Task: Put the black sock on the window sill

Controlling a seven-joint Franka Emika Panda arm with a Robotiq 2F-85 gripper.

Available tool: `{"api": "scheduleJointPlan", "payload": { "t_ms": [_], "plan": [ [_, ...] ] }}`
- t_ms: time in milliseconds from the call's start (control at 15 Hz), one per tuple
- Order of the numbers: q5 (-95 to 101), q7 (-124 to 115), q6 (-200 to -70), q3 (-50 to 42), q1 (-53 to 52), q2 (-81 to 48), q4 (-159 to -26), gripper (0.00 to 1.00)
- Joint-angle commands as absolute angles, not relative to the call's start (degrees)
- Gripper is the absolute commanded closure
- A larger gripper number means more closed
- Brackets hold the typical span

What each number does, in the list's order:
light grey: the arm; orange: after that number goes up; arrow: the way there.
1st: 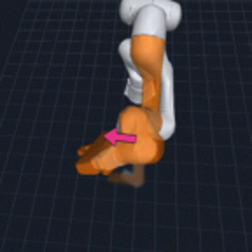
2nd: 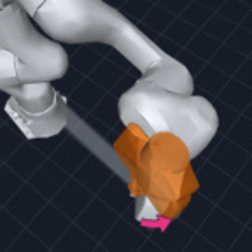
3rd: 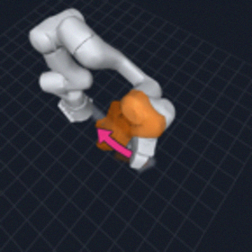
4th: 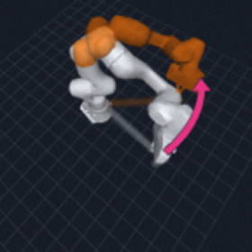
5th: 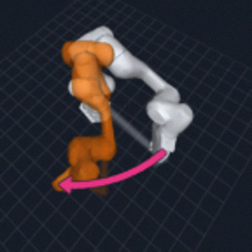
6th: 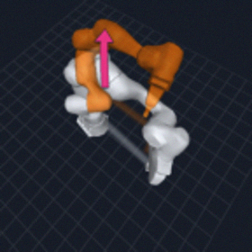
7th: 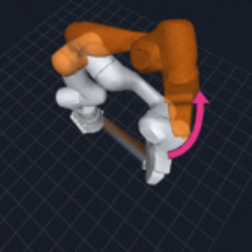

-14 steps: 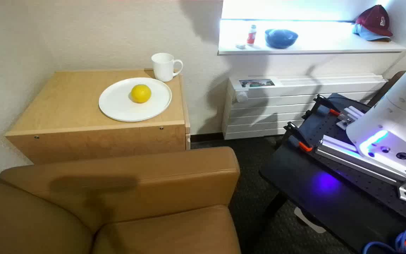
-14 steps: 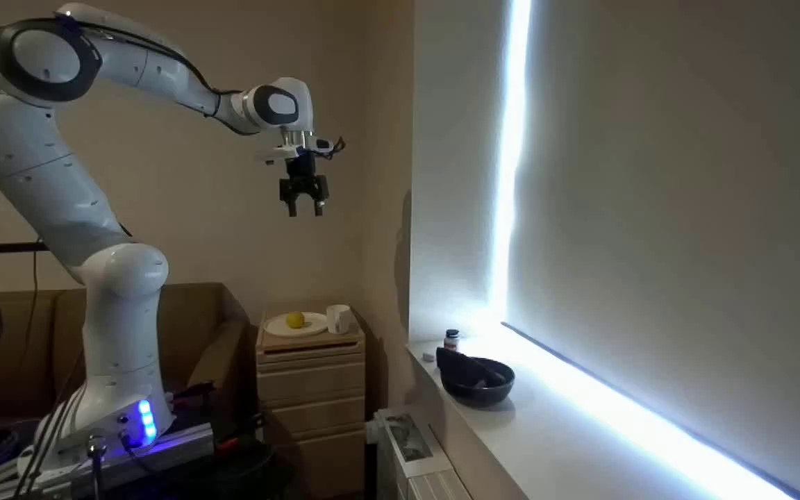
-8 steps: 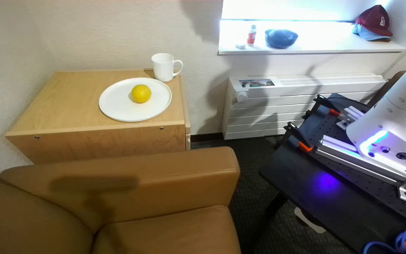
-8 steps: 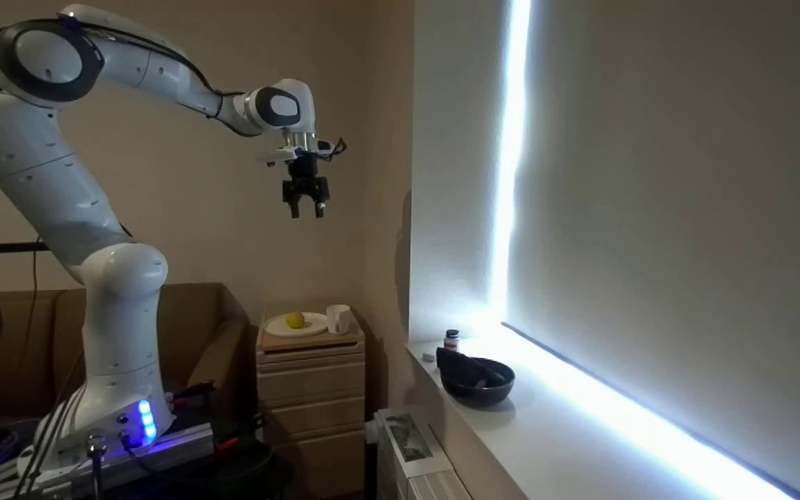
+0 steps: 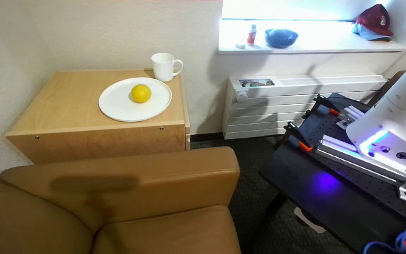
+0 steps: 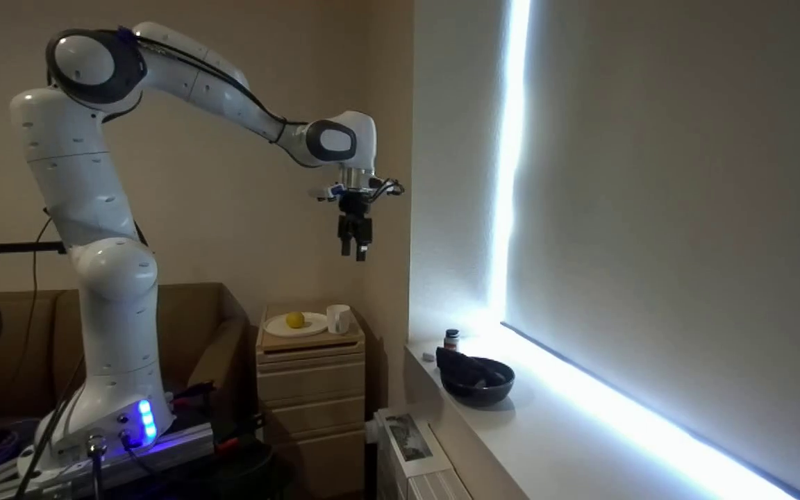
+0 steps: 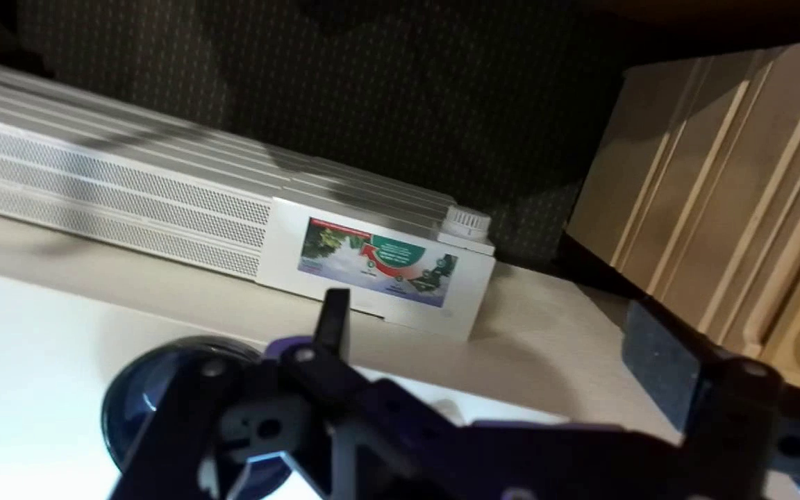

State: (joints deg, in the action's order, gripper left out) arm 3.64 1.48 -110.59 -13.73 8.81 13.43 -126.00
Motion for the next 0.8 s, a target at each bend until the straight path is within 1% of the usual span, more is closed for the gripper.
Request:
{"api": "scheduleJointPlan", "payload": {
  "t_ms": [0, 133, 467, 733],
  "plan": [
    [2.71, 1.18, -110.49, -14.03, 10.79, 11.96, -125.54, 0.0],
    [1.76, 0.76, -110.46, -15.15, 11.96, 9.98, -124.61, 0.0],
    [2.6, -0.78, -110.62, -14.33, 11.66, 8.93, -124.01, 0.0],
    [4.19, -8.4, -117.01, -14.92, 13.15, 5.0, -122.91, 0.0]
  ]
}}
